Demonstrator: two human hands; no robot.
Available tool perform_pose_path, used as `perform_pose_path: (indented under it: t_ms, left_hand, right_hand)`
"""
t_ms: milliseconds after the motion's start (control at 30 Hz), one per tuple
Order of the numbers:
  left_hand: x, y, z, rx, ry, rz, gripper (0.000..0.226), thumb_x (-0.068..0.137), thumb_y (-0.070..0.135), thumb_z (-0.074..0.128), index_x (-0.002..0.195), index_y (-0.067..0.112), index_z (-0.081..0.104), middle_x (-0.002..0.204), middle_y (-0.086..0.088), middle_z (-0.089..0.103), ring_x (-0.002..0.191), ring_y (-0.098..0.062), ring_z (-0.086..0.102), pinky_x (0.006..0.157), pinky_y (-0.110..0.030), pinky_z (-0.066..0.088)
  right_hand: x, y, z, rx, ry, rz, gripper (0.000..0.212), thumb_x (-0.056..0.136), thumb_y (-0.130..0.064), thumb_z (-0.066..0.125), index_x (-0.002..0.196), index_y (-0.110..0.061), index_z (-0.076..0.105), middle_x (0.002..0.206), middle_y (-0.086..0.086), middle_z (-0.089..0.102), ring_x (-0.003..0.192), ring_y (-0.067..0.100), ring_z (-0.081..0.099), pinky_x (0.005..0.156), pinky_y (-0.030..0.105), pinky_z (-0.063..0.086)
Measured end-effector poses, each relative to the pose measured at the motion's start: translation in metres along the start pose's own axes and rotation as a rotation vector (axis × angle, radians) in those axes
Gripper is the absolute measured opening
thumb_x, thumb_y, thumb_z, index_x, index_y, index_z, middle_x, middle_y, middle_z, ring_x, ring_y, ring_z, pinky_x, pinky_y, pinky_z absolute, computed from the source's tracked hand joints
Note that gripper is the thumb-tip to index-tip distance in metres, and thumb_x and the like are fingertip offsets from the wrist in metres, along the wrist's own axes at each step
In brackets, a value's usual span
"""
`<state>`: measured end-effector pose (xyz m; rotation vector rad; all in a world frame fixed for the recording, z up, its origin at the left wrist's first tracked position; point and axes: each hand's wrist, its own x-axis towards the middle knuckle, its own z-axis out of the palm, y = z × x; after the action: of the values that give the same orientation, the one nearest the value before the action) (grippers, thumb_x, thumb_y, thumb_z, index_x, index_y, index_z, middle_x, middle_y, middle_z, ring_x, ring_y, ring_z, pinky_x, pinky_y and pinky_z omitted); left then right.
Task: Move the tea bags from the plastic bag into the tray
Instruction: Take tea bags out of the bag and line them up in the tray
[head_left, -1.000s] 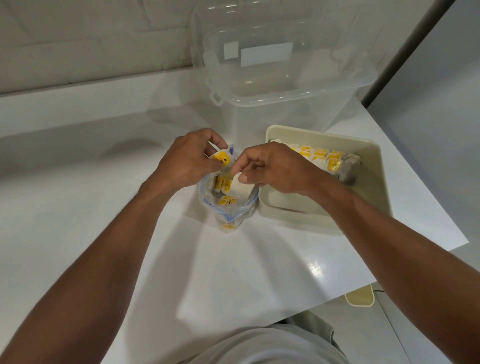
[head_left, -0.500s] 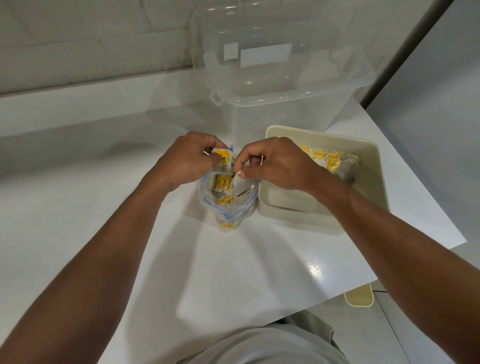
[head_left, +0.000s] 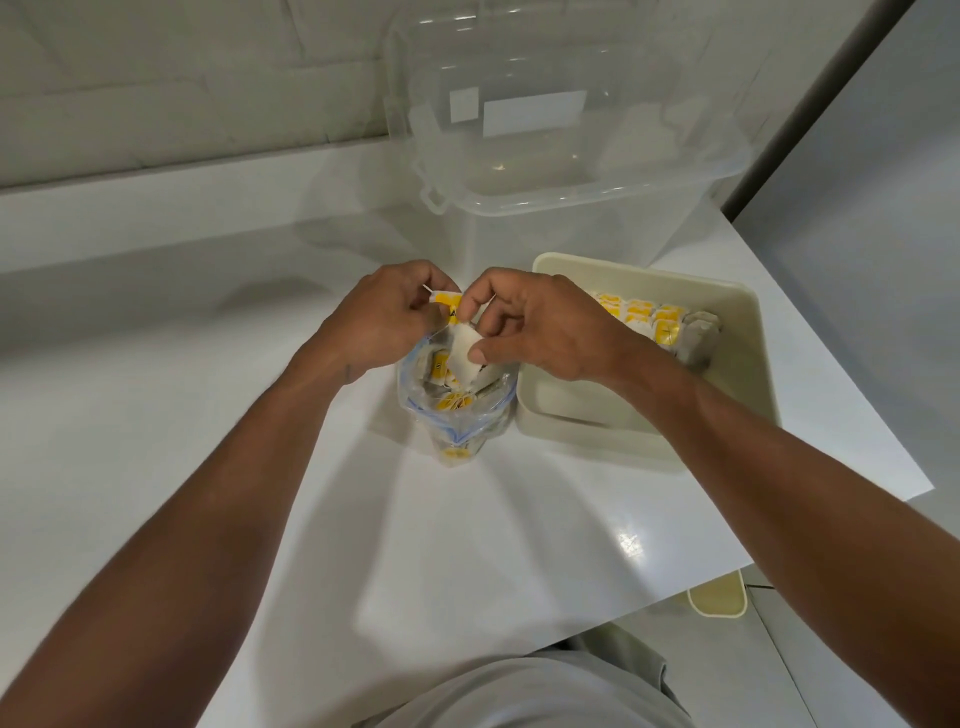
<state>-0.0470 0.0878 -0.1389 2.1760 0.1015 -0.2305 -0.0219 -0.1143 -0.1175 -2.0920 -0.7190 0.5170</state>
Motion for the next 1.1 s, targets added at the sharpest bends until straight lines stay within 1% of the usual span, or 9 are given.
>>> perform_pose_path:
  t_ms: [133, 267, 367, 467, 533, 600, 733, 900, 1100]
  left_hand:
    - [-0.004, 0.005, -0.001, -0.166, -0.154, -0.024, 0.011, 0.095, 0.012, 0.063, 0.101, 0.021, 0.066, 0.083, 0.005, 0.071, 0.076, -0.007, 0.064, 0.072, -0.029, 0.051]
    - [-0.002, 0.002, -0.003, -0.112, -0.1, -0.021, 0.011, 0.094, 0.016, 0.066, 0.096, 0.026, 0.067, 0.092, -0.004, 0.074, 0.082, -0.013, 0.065, 0.076, -0.034, 0.052]
    - [0.0, 0.001, -0.002, -0.114, -0.093, -0.027, 0.012, 0.094, 0.015, 0.065, 0.096, 0.026, 0.069, 0.095, -0.005, 0.074, 0.083, -0.013, 0.065, 0.076, -0.032, 0.051]
    - [0.001, 0.001, -0.001, -0.11, -0.102, -0.037, 0.013, 0.092, 0.015, 0.065, 0.097, 0.025, 0.072, 0.091, 0.005, 0.073, 0.082, -0.011, 0.065, 0.077, -0.031, 0.051]
    - [0.002, 0.001, 0.0, -0.07, -0.077, -0.028, 0.015, 0.091, 0.016, 0.066, 0.093, 0.029, 0.072, 0.089, 0.01, 0.072, 0.082, -0.01, 0.065, 0.075, -0.029, 0.051]
    - [0.002, 0.0, 0.001, 0.002, -0.031, -0.018, 0.015, 0.09, 0.019, 0.068, 0.09, 0.034, 0.072, 0.086, 0.012, 0.07, 0.078, -0.007, 0.064, 0.071, -0.026, 0.048]
    - [0.001, 0.003, 0.0, 0.053, 0.01, -0.001, 0.012, 0.088, 0.024, 0.07, 0.088, 0.036, 0.071, 0.084, 0.011, 0.07, 0.076, -0.007, 0.063, 0.068, -0.025, 0.046]
    - [-0.002, 0.01, -0.002, 0.03, 0.007, 0.02, 0.012, 0.089, 0.022, 0.07, 0.091, 0.033, 0.071, 0.08, 0.011, 0.068, 0.068, -0.004, 0.06, 0.066, -0.024, 0.044]
    - [-0.005, 0.021, -0.001, -0.003, -0.04, 0.046, 0.01, 0.09, 0.021, 0.069, 0.093, 0.031, 0.072, 0.089, 0.001, 0.073, 0.081, -0.012, 0.066, 0.071, -0.026, 0.049]
  right_hand:
    - [0.008, 0.007, -0.004, -0.191, 0.135, 0.012, 0.033, 0.076, -0.019, 0.08, 0.106, -0.018, 0.068, 0.074, -0.01, 0.073, 0.068, 0.002, 0.066, 0.076, 0.033, 0.054]
    - [0.007, 0.009, -0.006, -0.219, 0.121, 0.026, 0.032, 0.076, -0.02, 0.081, 0.105, -0.021, 0.07, 0.074, -0.012, 0.073, 0.072, 0.0, 0.066, 0.08, 0.032, 0.053]
    - [0.007, 0.011, -0.007, -0.24, 0.135, 0.037, 0.023, 0.074, -0.02, 0.082, 0.096, -0.021, 0.073, 0.071, -0.014, 0.072, 0.071, 0.0, 0.067, 0.079, 0.034, 0.054]
    - [0.004, 0.013, -0.007, -0.19, 0.134, 0.026, 0.011, 0.077, -0.019, 0.079, 0.087, -0.024, 0.075, 0.068, -0.015, 0.07, 0.069, 0.001, 0.067, 0.072, 0.03, 0.055]
    - [0.002, 0.013, -0.007, -0.157, 0.144, 0.004, 0.008, 0.081, -0.021, 0.077, 0.087, -0.025, 0.075, 0.069, -0.017, 0.068, 0.068, 0.0, 0.064, 0.066, 0.02, 0.049]
    - [0.0, 0.013, -0.008, -0.155, 0.157, -0.017, 0.008, 0.081, -0.023, 0.077, 0.088, -0.025, 0.076, 0.07, -0.017, 0.067, 0.068, 0.0, 0.062, 0.065, 0.017, 0.044]
    - [-0.004, 0.011, -0.01, -0.107, 0.154, 0.01, 0.008, 0.082, -0.024, 0.076, 0.089, -0.024, 0.076, 0.057, -0.012, 0.06, 0.055, 0.003, 0.053, 0.058, 0.018, 0.04]
    - [-0.012, 0.002, -0.013, 0.102, 0.139, 0.029, 0.01, 0.081, -0.017, 0.08, 0.085, -0.011, 0.074, 0.063, 0.001, 0.068, 0.053, 0.005, 0.058, 0.05, 0.011, 0.04]
    - [-0.017, 0.002, -0.019, 0.104, 0.195, 0.025, 0.015, 0.078, -0.027, 0.082, 0.082, -0.015, 0.075, 0.067, 0.01, 0.069, 0.055, 0.019, 0.061, 0.056, 0.027, 0.051]
